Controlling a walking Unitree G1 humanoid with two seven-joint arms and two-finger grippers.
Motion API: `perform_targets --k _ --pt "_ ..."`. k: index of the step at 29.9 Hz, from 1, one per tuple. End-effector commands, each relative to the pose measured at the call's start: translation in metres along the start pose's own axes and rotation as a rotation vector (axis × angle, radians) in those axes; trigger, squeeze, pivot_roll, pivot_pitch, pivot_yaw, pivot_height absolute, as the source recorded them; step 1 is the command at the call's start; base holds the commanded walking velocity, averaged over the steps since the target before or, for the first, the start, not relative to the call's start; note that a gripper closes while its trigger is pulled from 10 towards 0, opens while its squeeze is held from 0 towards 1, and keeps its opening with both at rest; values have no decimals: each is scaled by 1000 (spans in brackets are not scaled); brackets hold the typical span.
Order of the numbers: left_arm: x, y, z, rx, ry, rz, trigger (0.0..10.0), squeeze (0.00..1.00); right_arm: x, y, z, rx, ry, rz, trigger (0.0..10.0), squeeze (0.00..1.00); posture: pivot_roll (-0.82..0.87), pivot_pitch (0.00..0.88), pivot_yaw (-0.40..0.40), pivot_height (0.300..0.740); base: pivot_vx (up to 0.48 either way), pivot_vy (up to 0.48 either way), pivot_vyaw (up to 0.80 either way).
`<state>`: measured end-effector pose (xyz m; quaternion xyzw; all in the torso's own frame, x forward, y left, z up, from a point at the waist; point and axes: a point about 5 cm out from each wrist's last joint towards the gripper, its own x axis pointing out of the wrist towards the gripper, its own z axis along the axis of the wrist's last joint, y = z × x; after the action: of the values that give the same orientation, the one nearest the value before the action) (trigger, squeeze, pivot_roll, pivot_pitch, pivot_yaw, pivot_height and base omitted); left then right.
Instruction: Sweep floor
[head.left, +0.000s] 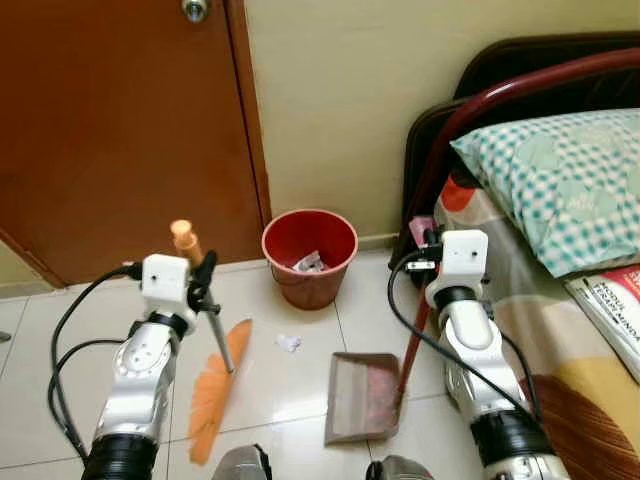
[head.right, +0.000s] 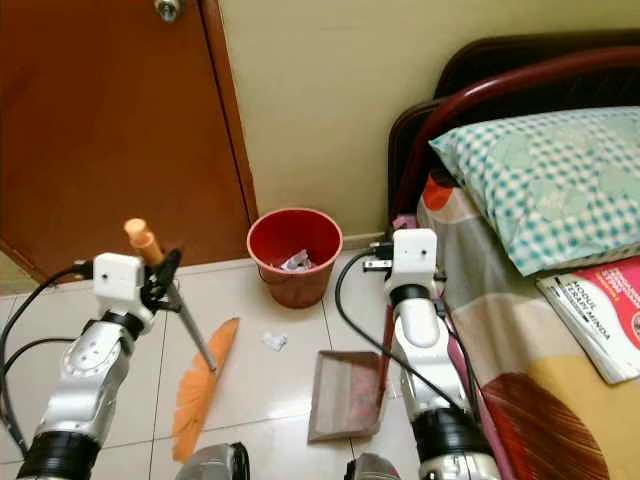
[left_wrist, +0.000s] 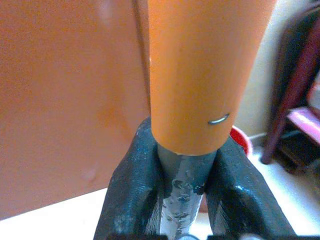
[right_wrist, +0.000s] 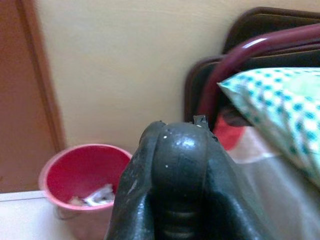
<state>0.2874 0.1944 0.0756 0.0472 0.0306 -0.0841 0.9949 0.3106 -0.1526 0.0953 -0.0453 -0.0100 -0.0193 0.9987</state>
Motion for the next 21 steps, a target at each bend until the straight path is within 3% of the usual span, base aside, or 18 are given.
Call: perform_targets --k 1,4,5,7,14,16,19,21 --pt "9 -14 7 -3 -20 -74 10000 0 9 -2 9 -31 -25 -44 10000 0 23 125 3 740 0 0 0" --pt "14 -20 9 -5 -28 -90 10000 0 12 -5 8 -46 -16 -70 10000 0 23 125 3 740 0 0 0" --pt "21 -32 16 0 -53 -132 10000 0 15 -12 6 -50 3 -127 10000 0 16 139 10 740 0 0 0" --pt "24 -40 20 15 -68 -159 10000 0 15 -19 4 -54 13 -174 10000 0 11 143 16 740 0 0 0" --pt "29 -56 29 -15 -97 -219 10000 0 13 -31 0 -71 22 -246 10000 0 -2 151 22 740 0 0 0" --pt "30 -67 31 -56 -103 -287 10000 0 12 -36 -3 -75 32 -278 10000 0 -7 165 21 740 0 0 0" --pt "24 -96 34 -112 -109 -458 10000 0 8 -37 -8 -70 50 -312 10000 0 -8 181 19 740 0 0 0" --pt "22 -103 34 -120 -112 -503 10000 0 8 -36 -10 -61 55 -316 10000 0 -7 187 19 740 0 0 0"
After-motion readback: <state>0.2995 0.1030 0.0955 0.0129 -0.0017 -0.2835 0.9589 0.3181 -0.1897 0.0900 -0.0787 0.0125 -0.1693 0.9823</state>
